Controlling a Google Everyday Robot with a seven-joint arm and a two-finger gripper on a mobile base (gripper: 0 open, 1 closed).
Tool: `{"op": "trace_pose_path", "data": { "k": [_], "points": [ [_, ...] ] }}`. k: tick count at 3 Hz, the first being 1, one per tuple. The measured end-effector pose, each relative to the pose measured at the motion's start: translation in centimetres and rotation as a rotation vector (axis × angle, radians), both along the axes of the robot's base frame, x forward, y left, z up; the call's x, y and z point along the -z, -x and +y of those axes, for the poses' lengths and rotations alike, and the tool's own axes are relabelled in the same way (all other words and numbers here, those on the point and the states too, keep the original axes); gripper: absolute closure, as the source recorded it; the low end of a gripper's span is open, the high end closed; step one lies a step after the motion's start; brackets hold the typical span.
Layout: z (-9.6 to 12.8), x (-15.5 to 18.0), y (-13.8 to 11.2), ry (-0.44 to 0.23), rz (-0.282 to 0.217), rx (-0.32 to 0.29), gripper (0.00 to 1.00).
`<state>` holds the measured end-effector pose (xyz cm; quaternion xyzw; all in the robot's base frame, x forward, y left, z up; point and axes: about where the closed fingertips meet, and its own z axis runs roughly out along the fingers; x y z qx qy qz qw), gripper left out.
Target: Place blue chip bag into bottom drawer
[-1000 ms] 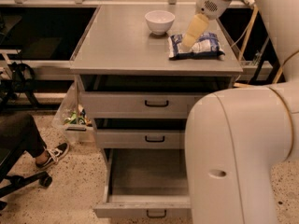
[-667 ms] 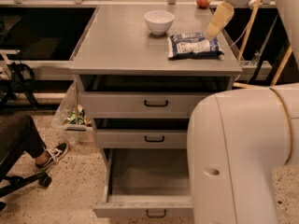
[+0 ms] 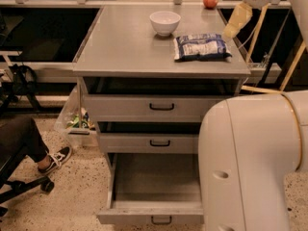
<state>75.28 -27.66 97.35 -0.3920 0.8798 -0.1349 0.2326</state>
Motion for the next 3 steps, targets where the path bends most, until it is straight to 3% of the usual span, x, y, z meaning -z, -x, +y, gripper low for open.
{"op": "trace_pose_path", "data": {
  "k": [1, 2, 3],
  "points": [
    [-0.2, 1.6, -1.5, -0.055, -0.038, -0.083, 0.0],
    [-0.5, 5.2, -4.4, -0.143, -0.09, -0.124, 0.0],
    [-0.5, 5.2, -4.4, -0.143, -0.089, -0.124, 0.0]
  ]
}}
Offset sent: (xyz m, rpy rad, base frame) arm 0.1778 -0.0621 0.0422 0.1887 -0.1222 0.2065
